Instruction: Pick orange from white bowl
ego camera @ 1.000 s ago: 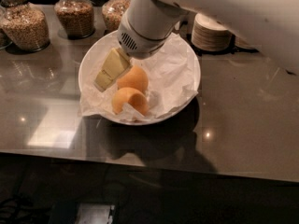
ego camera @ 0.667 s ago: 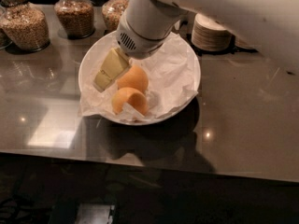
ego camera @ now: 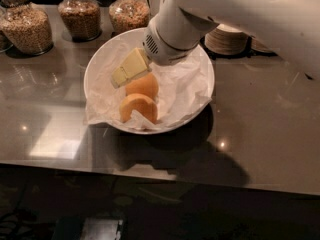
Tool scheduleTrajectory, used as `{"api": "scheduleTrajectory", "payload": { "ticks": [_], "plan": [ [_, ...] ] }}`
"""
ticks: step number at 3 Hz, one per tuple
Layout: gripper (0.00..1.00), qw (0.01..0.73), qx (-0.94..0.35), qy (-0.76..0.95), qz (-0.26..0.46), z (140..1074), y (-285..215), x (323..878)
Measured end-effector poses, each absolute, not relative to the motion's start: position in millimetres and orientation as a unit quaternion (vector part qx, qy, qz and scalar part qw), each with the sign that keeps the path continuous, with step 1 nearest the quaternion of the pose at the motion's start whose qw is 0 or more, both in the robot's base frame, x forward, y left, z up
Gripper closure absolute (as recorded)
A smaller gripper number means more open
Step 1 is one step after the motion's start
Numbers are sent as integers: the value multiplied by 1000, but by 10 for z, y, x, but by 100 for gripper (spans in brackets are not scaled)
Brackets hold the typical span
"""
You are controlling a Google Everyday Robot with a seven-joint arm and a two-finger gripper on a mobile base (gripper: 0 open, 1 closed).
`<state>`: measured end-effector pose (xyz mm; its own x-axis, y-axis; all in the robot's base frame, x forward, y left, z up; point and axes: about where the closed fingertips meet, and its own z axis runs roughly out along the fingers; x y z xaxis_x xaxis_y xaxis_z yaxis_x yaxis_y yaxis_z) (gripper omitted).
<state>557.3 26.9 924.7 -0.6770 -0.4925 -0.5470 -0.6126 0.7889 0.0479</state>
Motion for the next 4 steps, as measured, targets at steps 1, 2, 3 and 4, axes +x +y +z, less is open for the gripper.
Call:
{"api": "scheduleTrajectory", "payload": {
  "ticks": [1,2,3,4],
  "plan": [
    [0,263,-282,915,121,9267,280,5571],
    [0,263,-282,915,121,9266,280,5572],
    [0,261,-260,921,126,9167,230,5646],
    [0,260,-230,928,131,9060,159,5707]
  ]
}}
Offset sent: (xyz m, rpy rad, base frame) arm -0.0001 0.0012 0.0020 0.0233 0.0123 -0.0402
